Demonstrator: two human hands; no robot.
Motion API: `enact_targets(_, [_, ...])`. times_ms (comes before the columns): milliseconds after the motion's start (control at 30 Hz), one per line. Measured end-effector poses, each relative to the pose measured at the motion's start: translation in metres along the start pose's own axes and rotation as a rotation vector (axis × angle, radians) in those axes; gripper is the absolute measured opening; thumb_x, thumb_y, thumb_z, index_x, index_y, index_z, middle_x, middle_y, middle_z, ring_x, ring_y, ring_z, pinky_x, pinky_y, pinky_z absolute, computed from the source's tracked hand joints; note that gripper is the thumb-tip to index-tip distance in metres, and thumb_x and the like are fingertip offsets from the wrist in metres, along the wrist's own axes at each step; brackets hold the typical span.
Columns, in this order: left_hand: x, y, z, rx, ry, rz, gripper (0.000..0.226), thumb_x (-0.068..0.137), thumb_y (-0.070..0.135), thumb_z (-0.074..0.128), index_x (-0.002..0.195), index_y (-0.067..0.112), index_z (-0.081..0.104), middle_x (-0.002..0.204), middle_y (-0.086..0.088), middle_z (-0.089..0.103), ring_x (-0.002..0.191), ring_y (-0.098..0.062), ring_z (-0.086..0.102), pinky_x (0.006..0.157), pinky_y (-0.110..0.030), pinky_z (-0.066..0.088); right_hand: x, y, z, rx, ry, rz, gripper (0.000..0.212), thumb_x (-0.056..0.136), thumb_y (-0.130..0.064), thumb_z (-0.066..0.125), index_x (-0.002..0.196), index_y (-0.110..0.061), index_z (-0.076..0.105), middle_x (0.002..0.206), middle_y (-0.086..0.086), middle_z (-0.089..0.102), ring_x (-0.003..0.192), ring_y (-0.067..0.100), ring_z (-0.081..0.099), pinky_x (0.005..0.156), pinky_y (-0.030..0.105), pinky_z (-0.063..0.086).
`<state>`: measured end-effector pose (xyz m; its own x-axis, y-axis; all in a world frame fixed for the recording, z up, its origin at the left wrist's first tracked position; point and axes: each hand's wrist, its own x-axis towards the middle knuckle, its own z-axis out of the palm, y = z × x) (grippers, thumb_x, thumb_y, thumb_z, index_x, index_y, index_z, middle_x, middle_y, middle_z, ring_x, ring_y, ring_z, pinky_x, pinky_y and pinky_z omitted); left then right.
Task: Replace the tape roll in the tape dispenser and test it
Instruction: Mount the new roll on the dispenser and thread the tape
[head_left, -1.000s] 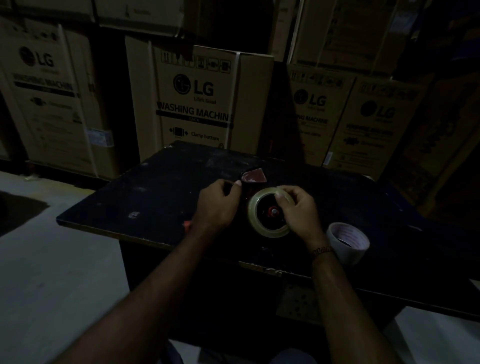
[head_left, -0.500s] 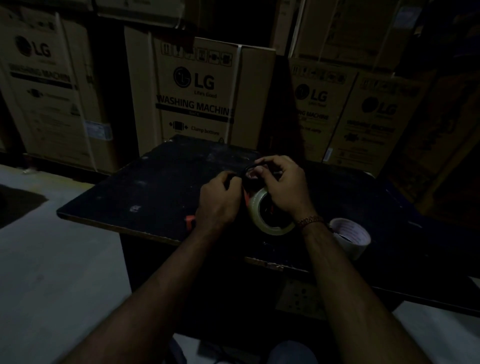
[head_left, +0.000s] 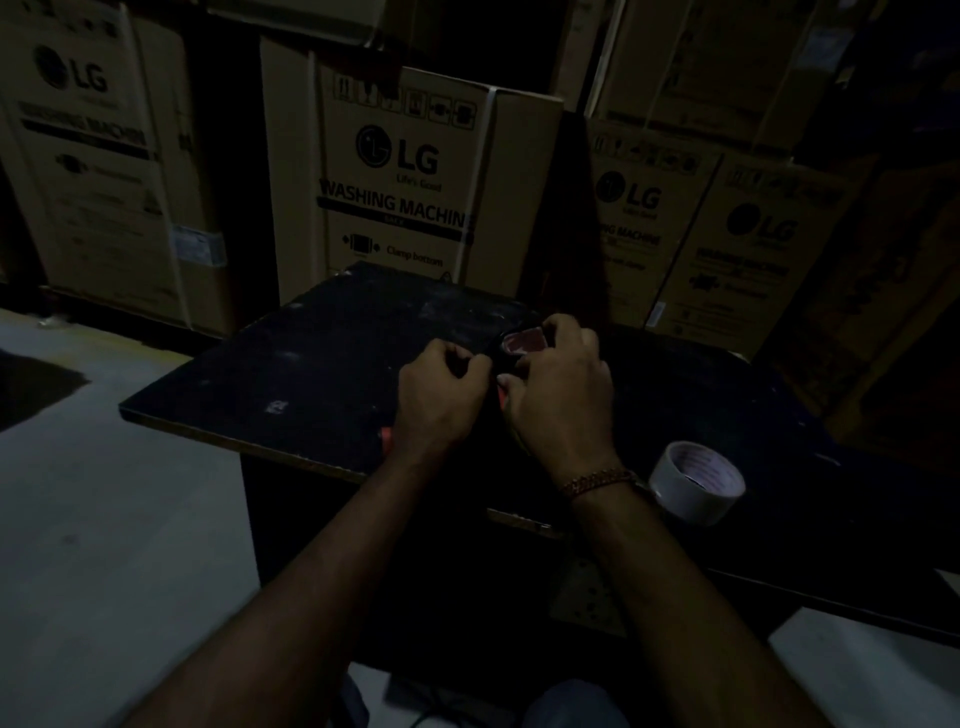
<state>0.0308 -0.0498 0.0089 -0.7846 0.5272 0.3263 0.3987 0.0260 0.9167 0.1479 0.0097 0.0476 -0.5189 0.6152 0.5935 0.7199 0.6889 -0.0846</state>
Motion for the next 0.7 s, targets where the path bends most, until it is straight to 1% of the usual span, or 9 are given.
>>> enact_targets(100, [0.0, 0.0, -0.002, -0.001, -0.011, -0.003, 0.02, 0.094, 0.036, 0.067, 0.1, 0.017, 0.071, 0.088, 0.006, 0.072, 0.081, -0.01, 0.069, 0.077, -0.032, 0.058, 0.004, -0.011, 0.0, -0.056, -0.059, 0.089, 0.034, 0.093, -0.045, 0.069, 0.111, -0.017, 0.077, 0.155, 0.005, 0.04, 0.137, 0.03, 0.038, 0.11, 0.05, 0.039])
enact_targets(167, [-0.001, 0.001, -0.003, -0.013, -0.023, -0.002, 0.018, 0.094, 0.036, 0.067, 0.099, 0.019, 0.071, 0.088, 0.006, 0.073, 0.081, -0.01, 0.07, 0.078, -0.034, 0.059, 0.006, -0.013, -0.001, -0.036, -0.108, 0.125, 0.031, 0.096, -0.041, 0.067, 0.114, -0.017, 0.076, 0.158, 0.007, 0.037, 0.141, 0.03, 0.034, 0.114, 0.05, 0.037])
enact_targets(233, [-0.001, 0.001, -0.003, -0.015, -0.032, -0.003, 0.018, 0.094, 0.036, 0.067, 0.1, 0.02, 0.07, 0.088, 0.007, 0.073, 0.081, -0.012, 0.071, 0.077, -0.034, 0.061, 0.007, -0.012, -0.001, -0.015, -0.099, 0.121, 0.027, 0.095, -0.039, 0.069, 0.113, -0.02, 0.076, 0.158, 0.006, 0.038, 0.142, 0.029, 0.033, 0.116, 0.05, 0.035])
enact_targets(333, [0.0, 0.001, -0.004, -0.014, -0.038, -0.023, 0.019, 0.093, 0.037, 0.066, 0.101, 0.02, 0.071, 0.089, 0.007, 0.073, 0.083, -0.012, 0.072, 0.077, -0.034, 0.06, 0.004, -0.011, -0.002, 0.021, -0.066, 0.057, 0.022, 0.093, -0.036, 0.071, 0.107, -0.021, 0.079, 0.157, 0.006, 0.038, 0.144, 0.029, 0.032, 0.117, 0.051, 0.034])
enact_targets(400, [0.0, 0.001, -0.004, -0.017, -0.042, -0.034, 0.02, 0.094, 0.038, 0.066, 0.102, 0.02, 0.07, 0.09, 0.007, 0.072, 0.083, -0.01, 0.07, 0.077, -0.033, 0.059, 0.003, -0.008, -0.001, 0.059, -0.045, -0.054, 0.019, 0.092, -0.032, 0.073, 0.102, -0.018, 0.081, 0.156, 0.009, 0.041, 0.145, 0.031, 0.035, 0.115, 0.052, 0.037])
enact_targets(500, [-0.001, 0.0, -0.003, -0.013, -0.042, -0.027, 0.021, 0.094, 0.039, 0.065, 0.103, 0.021, 0.07, 0.09, 0.007, 0.072, 0.084, -0.01, 0.069, 0.078, -0.032, 0.056, 0.014, 0.006, 0.0, -0.018, 0.029, -0.326, 0.016, 0.086, -0.03, 0.075, 0.082, -0.017, 0.082, 0.151, 0.015, 0.051, 0.143, 0.036, 0.042, 0.106, 0.049, 0.043])
enact_targets(533, [-0.002, 0.0, -0.004, -0.01, -0.045, -0.025, 0.022, 0.094, 0.04, 0.065, 0.104, 0.021, 0.07, 0.091, 0.007, 0.072, 0.085, -0.011, 0.069, 0.078, -0.032, 0.056, 0.019, 0.01, -0.001, -0.04, 0.024, -0.415, 0.015, 0.085, -0.03, 0.075, 0.08, -0.018, 0.082, 0.149, 0.015, 0.054, 0.141, 0.037, 0.045, 0.102, 0.047, 0.045])
enact_targets(633, [-0.003, 0.001, -0.005, -0.002, -0.057, -0.028, 0.022, 0.097, 0.039, 0.063, 0.109, 0.021, 0.069, 0.093, 0.007, 0.072, 0.086, -0.01, 0.069, 0.076, -0.032, 0.056, 0.031, 0.018, -0.004, -0.066, -0.005, -0.603, 0.005, 0.079, -0.022, 0.083, 0.084, -0.021, 0.085, 0.136, 0.016, 0.065, 0.134, 0.039, 0.054, 0.094, 0.045, 0.05])
enact_targets(700, [-0.003, 0.001, -0.005, -0.003, -0.076, -0.026, 0.022, 0.099, 0.039, 0.061, 0.111, 0.022, 0.068, 0.094, 0.008, 0.071, 0.087, -0.01, 0.069, 0.076, -0.033, 0.058, 0.036, 0.019, -0.003, -0.089, -0.04, -0.66, 0.009, 0.077, -0.02, 0.085, 0.085, -0.019, 0.085, 0.127, 0.015, 0.069, 0.128, 0.038, 0.059, 0.091, 0.044, 0.052])
